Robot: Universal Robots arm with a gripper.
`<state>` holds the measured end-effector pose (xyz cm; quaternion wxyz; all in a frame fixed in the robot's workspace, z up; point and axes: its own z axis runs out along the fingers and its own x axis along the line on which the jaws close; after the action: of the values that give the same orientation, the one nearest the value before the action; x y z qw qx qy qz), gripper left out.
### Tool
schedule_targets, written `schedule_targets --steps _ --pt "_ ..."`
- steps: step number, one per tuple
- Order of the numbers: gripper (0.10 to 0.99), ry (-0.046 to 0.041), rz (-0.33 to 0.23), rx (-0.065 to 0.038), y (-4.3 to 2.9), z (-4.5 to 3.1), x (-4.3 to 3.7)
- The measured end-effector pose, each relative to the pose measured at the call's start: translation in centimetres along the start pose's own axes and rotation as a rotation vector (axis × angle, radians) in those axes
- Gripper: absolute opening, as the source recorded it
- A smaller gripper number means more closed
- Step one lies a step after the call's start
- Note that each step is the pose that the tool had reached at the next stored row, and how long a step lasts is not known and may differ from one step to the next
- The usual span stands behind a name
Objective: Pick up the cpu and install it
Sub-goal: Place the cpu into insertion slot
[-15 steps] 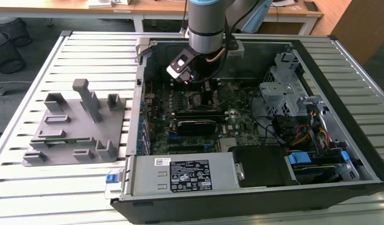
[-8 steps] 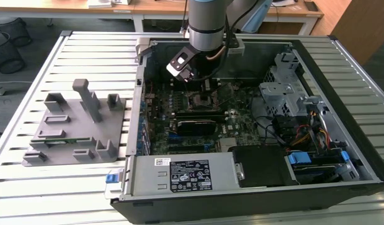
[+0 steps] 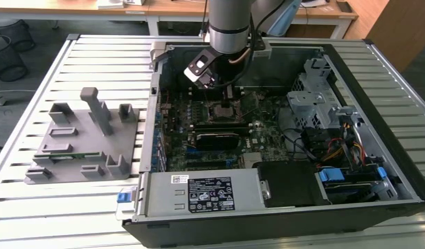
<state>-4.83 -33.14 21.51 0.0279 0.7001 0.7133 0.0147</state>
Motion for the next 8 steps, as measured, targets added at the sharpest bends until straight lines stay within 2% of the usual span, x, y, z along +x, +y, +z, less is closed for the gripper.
schedule_targets --steps 8 --pt "0.106 -0.0001 0.000 0.000 0.03 -0.54 -0.01"
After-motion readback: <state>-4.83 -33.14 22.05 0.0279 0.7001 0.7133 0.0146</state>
